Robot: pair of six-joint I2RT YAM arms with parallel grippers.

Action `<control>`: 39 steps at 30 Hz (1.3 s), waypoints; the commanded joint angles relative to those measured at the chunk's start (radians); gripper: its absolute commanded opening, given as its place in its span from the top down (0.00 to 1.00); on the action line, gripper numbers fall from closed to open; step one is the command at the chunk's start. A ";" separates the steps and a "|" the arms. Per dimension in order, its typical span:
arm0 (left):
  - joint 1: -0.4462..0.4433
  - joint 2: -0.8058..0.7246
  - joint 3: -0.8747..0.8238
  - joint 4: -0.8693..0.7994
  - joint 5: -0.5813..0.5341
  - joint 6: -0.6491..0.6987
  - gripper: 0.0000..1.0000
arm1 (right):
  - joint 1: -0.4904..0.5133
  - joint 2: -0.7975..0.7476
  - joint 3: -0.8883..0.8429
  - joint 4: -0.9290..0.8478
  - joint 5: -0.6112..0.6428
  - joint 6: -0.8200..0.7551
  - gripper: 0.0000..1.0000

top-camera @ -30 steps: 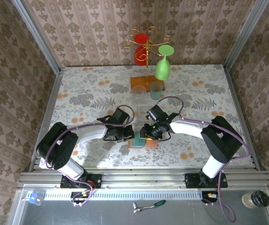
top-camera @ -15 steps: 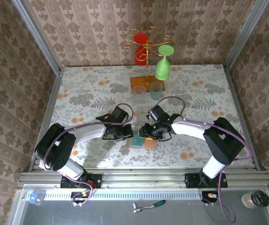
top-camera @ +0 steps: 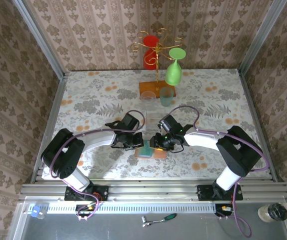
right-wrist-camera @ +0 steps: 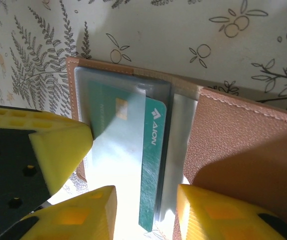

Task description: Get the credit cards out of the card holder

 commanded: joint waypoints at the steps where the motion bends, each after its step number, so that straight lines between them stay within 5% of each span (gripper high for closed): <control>1: -0.005 0.010 -0.021 -0.021 -0.012 0.016 0.95 | 0.005 -0.007 -0.019 0.022 0.011 0.023 0.59; 39: -0.001 -0.025 -0.077 -0.033 -0.037 -0.017 0.95 | -0.010 0.075 -0.089 0.236 -0.073 0.063 0.91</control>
